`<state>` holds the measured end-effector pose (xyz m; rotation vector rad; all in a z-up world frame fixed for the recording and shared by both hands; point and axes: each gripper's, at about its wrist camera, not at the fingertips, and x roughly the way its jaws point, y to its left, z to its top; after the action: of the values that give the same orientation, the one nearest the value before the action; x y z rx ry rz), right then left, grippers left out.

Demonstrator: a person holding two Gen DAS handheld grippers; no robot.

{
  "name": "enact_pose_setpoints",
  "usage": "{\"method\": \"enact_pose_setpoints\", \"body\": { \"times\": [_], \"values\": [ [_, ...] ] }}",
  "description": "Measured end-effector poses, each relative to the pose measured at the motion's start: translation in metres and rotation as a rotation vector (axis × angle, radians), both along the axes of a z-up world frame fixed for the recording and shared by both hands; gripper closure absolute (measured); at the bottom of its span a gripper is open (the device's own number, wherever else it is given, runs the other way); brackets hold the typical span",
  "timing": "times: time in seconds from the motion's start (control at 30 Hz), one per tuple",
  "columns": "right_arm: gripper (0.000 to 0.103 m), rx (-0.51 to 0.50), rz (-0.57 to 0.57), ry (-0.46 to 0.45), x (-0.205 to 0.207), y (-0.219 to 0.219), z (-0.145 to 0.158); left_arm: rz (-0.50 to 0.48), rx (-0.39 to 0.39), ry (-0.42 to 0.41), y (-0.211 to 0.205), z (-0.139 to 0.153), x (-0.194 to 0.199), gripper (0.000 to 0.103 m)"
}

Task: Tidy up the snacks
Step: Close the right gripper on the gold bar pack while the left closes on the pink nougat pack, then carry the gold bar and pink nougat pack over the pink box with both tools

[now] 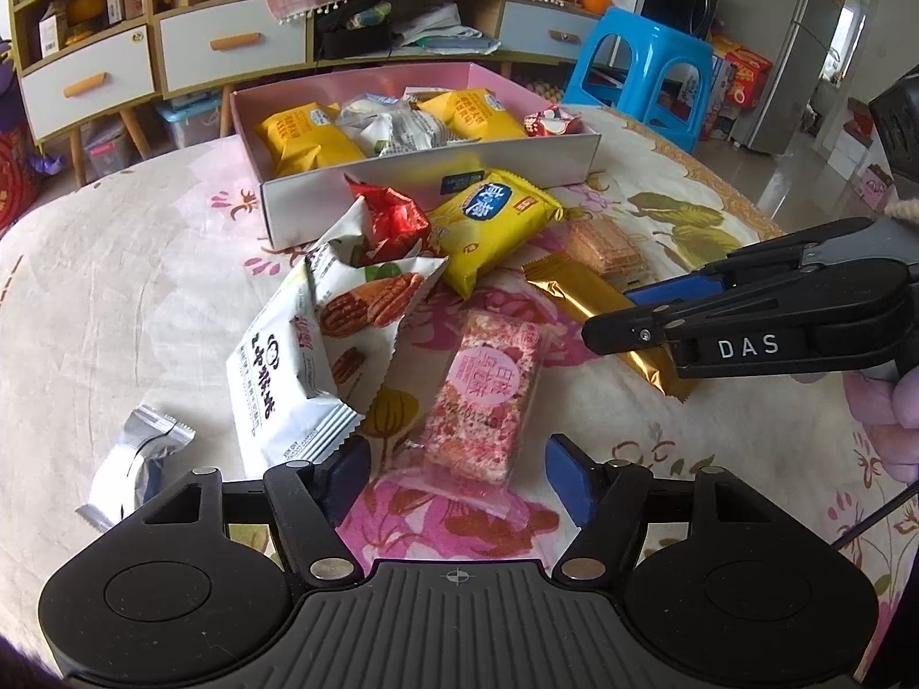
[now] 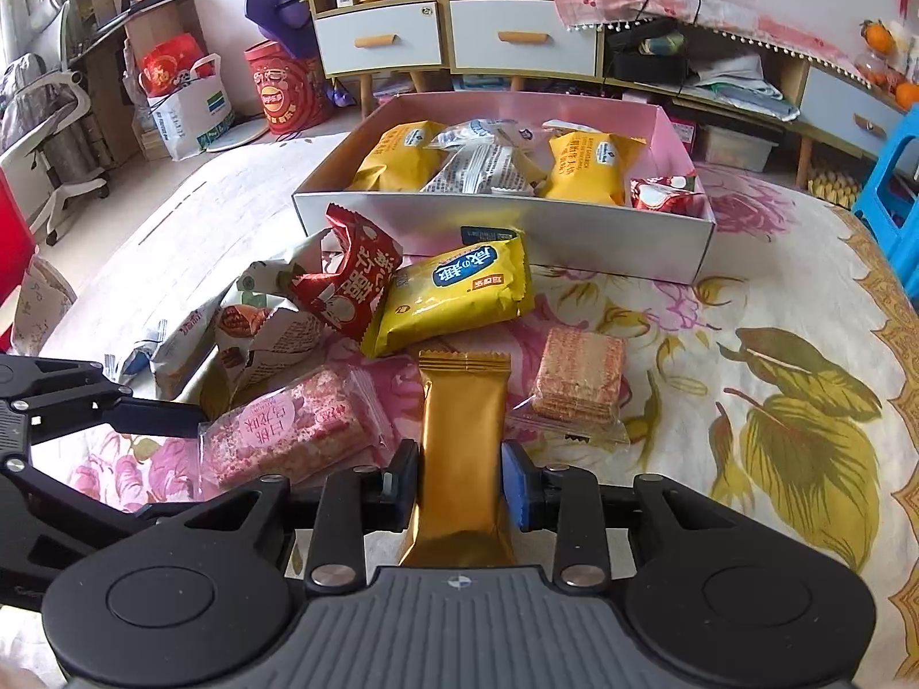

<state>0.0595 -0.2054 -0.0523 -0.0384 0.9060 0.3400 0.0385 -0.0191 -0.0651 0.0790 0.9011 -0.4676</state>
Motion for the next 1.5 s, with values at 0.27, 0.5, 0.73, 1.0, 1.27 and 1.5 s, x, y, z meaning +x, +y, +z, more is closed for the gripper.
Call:
{"method": "enact_pose_setpoints", "body": {
  "times": [0.27, 0.5, 0.73, 1.0, 1.27, 1.5],
  "values": [
    [0.080, 0.021, -0.005, 0.017, -0.002, -0.003, 0.005, -0.010, 0.006, -0.025, -0.014, 0.002, 0.008, 0.035],
    [0.080, 0.024, -0.006, 0.022, -0.003, -0.003, 0.008, 0.000, 0.025, -0.034, -0.028, 0.002, 0.014, 0.042],
    [0.080, 0.035, -0.019, 0.024, -0.003, -0.008, 0.013, 0.011, 0.020, -0.028, -0.032, 0.005, 0.015, 0.074],
    [0.080, 0.078, -0.025, 0.028, -0.003, -0.012, 0.024, 0.009, -0.030, -0.039, -0.026, 0.021, 0.009, 0.074],
    [0.080, 0.120, -0.028, 0.010, -0.005, -0.017, 0.042, 0.041, -0.085, -0.043, -0.017, 0.040, 0.007, 0.074],
    [0.080, 0.155, -0.044, -0.022, 0.001, -0.024, 0.059, 0.075, -0.137, -0.079, -0.008, 0.062, 0.012, 0.074]
  ]
}}
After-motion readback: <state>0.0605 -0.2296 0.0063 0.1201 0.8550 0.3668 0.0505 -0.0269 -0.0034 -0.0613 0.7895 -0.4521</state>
